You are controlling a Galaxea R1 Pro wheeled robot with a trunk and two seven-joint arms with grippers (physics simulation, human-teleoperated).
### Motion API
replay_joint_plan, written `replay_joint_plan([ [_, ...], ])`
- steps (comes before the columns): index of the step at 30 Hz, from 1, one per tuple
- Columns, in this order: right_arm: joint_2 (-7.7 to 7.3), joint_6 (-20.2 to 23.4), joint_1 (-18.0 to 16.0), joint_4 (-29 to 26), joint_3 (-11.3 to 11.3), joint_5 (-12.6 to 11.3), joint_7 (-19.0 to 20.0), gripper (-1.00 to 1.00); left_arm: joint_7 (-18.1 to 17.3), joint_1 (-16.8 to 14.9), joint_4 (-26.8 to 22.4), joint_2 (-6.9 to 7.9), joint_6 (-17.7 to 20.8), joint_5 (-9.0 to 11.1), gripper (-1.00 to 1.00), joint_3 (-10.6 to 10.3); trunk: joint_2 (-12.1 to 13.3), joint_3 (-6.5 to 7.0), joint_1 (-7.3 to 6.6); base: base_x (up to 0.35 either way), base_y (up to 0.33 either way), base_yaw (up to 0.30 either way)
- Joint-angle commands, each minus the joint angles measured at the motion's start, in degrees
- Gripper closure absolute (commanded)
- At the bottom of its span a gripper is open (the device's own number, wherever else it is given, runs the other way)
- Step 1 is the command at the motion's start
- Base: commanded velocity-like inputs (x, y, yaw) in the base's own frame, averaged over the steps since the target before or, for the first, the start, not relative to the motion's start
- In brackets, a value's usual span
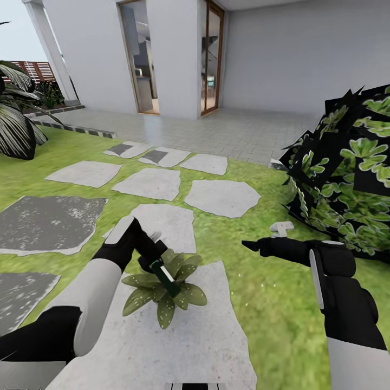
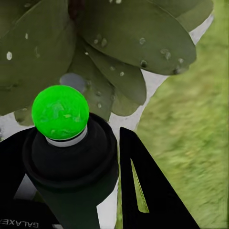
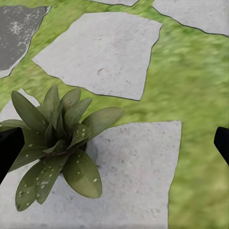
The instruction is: Pick up the pesticide atomizer in the garden and spray insectifuge to fully cover both potted plants in the garden.
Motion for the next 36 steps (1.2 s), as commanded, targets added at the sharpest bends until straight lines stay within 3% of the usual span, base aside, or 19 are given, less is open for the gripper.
replay_joint_plan([
  [1,0.0,0.2,0.0,-0.1,0.0,0.6,0.6,-1.0,1.3,-0.1,0.0,-0.13,-0.7,0.4,1.0,0.2,0.0,-0.05,-0.01,0.0,0.0,0.0],
  [9,0.09,0.2,0.0,-0.1,0.0,0.6,0.6,-1.0,4.9,0.0,0.0,-0.21,-7.1,0.4,1.0,0.2,0.0,-0.05,-0.01,0.0,0.0,0.0],
  [13,0.03,0.2,0.0,-0.1,0.0,0.6,0.6,-1.0,5.3,0.1,0.3,-0.13,-8.3,0.3,1.0,0.1,0.0,-0.05,-0.01,0.0,0.0,0.0],
  [33,-0.08,0.2,0.0,-0.1,0.0,0.6,0.6,-1.0,2.7,1.1,-0.6,-0.4,-7.9,-0.3,1.0,-0.7,0.0,-0.05,-0.01,0.024,0.0,0.0],
  [36,-0.08,0.2,0.0,-0.1,0.0,0.6,0.6,-1.0,1.8,1.2,-0.6,-0.55,-7.9,-0.5,1.0,-2.3,0.0,-0.05,-0.01,-0.026,-0.026,0.0],
])
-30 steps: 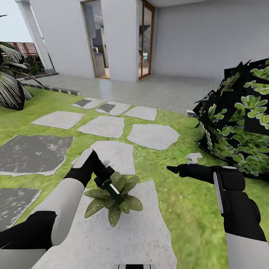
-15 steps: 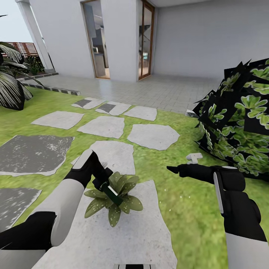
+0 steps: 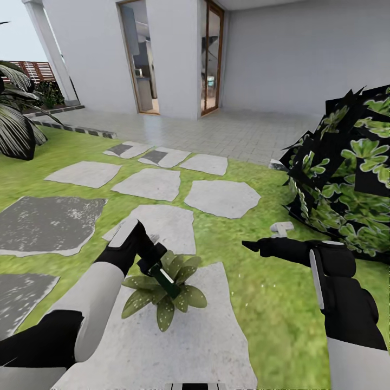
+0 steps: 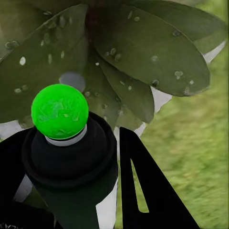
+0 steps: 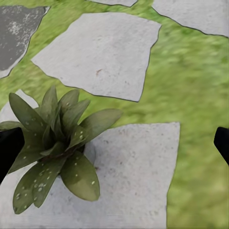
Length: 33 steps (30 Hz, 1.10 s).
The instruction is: Pick up the pesticide atomizer in the garden and spray insectifuge to fully cover both potted plants in the garden.
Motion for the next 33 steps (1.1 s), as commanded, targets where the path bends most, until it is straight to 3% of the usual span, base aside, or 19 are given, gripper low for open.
replay_joint_plan([
  [1,0.0,0.2,0.0,0.0,0.0,0.6,0.6,-1.0,-0.1,0.0,-0.1,-0.02,0.2,0.2,1.0,-1.5,0.0,-0.05,-0.02,-0.161,-0.11,0.0],
  [3,0.0,0.2,0.0,0.0,0.0,0.6,0.6,-1.0,-1.3,0.2,-0.1,-0.27,-0.4,0.1,1.0,-5.6,0.0,-0.05,-0.02,-0.233,-0.157,0.0],
  [6,0.02,0.2,0.0,0.0,0.0,0.6,0.6,-1.0,-1.8,0.3,-0.1,-0.86,-2.5,0.1,1.0,-8.8,0.0,-0.05,-0.02,-0.266,-0.18,0.0],
  [7,0.06,0.2,0.0,0.0,0.0,0.6,0.6,-1.0,-2.0,0.4,-0.1,-1.15,-4.0,0.2,1.0,-11.5,0.0,-0.05,-0.02,-0.28,-0.189,0.0],
  [11,0.14,0.2,0.1,0.0,0.1,0.6,0.6,-1.0,-2.4,1.1,0.0,-2.19,-6.6,0.2,1.0,-14.7,0.0,-0.05,-0.02,-0.283,-0.201,0.0],
  [14,0.15,0.2,0.1,0.0,0.1,0.6,0.6,-1.0,-5.3,3.8,0.0,-2.94,-9.5,0.4,1.0,-19.2,0.0,-0.05,-0.02,-0.282,-0.22,0.0],
  [18,0.15,0.2,0.5,0.0,0.1,0.6,0.6,-1.0,-10.0,6.1,0.0,-3.47,-16.4,0.9,1.0,-30.7,0.0,-0.05,-0.02,-0.26,-0.247,0.0],
  [21,0.17,0.2,0.7,0.0,0.1,0.6,0.6,-1.0,-15.1,8.8,0.0,-3.47,-20.5,1.0,1.0,-36.5,0.0,-0.05,-0.02,-0.214,-0.28,0.0],
  [27,0.29,0.2,0.8,0.0,0.3,0.6,0.5,-1.0,-26.3,12.8,0.3,-3.47,-30.7,0.8,1.0,-53.9,0.0,-0.05,-0.02,-0.054,-0.101,0.0],
  [30,0.32,0.2,0.8,0.0,0.3,0.6,0.6,-1.0,-31.3,14.7,1.6,-3.47,-33.0,0.2,1.0,-55.3,0.0,-0.05,-0.02,-0.004,-0.008,0.0],
  [33,0.28,0.2,0.9,0.0,0.1,0.6,0.6,-1.0,-33.1,15.5,4.3,-3.47,-36.8,-0.1,1.0,-56.0,0.0,-0.05,-0.02,-0.001,-0.001,0.0],
])
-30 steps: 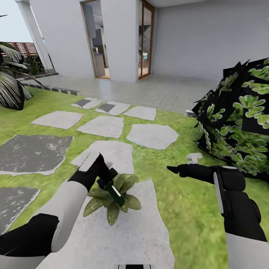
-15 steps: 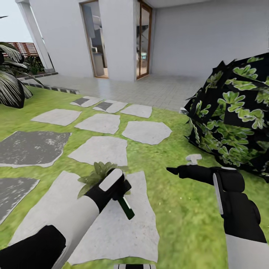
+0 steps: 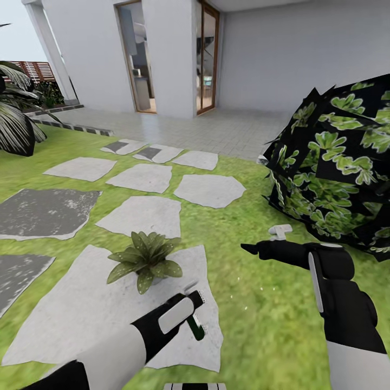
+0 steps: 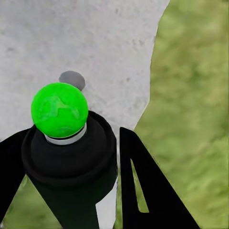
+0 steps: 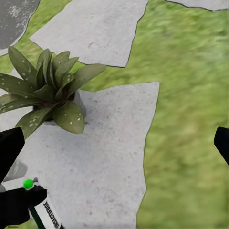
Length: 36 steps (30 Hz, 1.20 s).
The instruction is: Pick up the pesticide atomizer in the garden and spray insectifuge to fully cover both potted plants in the garden.
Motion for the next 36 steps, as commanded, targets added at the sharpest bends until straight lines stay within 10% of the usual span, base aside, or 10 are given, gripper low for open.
replay_joint_plan([
  [1,-0.01,0.2,0.0,-0.1,-0.1,0.6,0.6,-1.0,0.7,0.0,0.4,0.0,-0.5,-0.2,1.0,-0.8,0.0,-0.05,-0.01,0.0,0.0,0.0],
  [13,-0.07,0.2,0.0,-0.1,-0.1,0.6,0.7,-1.0,7.7,0.1,0.4,0.0,-7.3,-0.9,1.0,-6.3,0.0,-0.05,-0.01,0.014,-0.013,0.0],
  [28,-0.17,0.2,0.0,-0.1,-0.2,0.6,0.8,-1.0,8.5,1.2,4.0,0.41,-11.2,-0.3,1.0,-5.8,0.0,-0.05,-0.01,0.2,-0.145,0.0],
  [36,-0.26,0.2,-0.1,-0.1,-0.3,0.6,0.8,-1.0,15.6,1.3,6.0,0.26,-11.2,-0.6,1.0,-5.6,0.0,-0.05,-0.01,0.008,-0.004,0.0],
])
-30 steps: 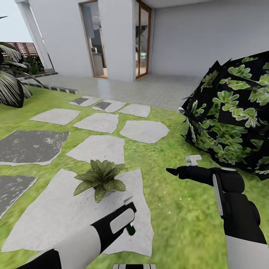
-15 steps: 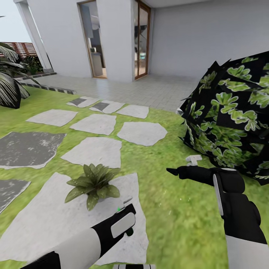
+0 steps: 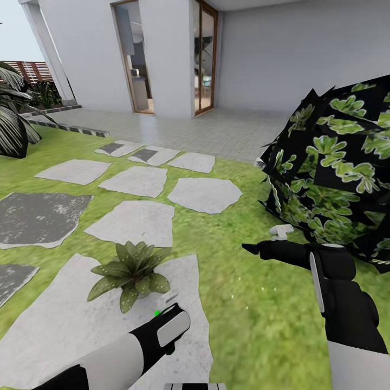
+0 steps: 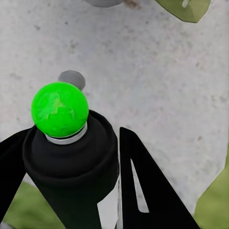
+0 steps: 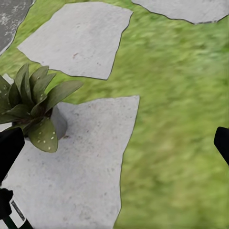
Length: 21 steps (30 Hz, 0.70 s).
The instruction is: Pick up the pesticide atomizer in the garden and spray insectifuge to fully cover both potted plants in the garden.
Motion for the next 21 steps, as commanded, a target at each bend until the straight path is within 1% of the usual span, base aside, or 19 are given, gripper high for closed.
replay_joint_plan([
  [1,-0.01,0.2,0.0,-0.1,-0.1,0.6,0.6,-1.0,0.1,-0.1,-0.1,0.02,-0.6,0.5,1.0,-0.5,0.0,-0.05,-0.01,0.0,0.0,0.0],
  [6,0.0,0.2,-0.1,-0.1,0.0,0.6,0.6,-1.0,0.0,-0.1,-0.7,0.0,-0.6,0.3,1.0,-0.6,0.0,-0.05,-0.01,0.026,-0.026,0.0],
  [12,0.05,0.2,-0.1,-0.1,0.0,0.6,0.6,-1.0,0.0,-0.1,-0.8,-0.01,-0.6,0.2,1.0,-0.8,0.0,-0.05,-0.01,0.215,-0.176,0.0],
  [15,0.07,0.2,-0.1,-0.1,0.0,0.6,0.6,-1.0,0.0,-0.1,-0.8,0.05,-0.6,0.2,1.0,-0.8,0.0,-0.05,-0.01,0.131,-0.037,0.0],
  [21,0.01,0.2,-0.1,-0.1,0.0,0.6,0.6,-1.0,0.3,-0.9,-0.8,0.32,-0.6,0.2,1.0,-0.8,0.0,-0.05,-0.01,0.021,-0.006,0.0],
])
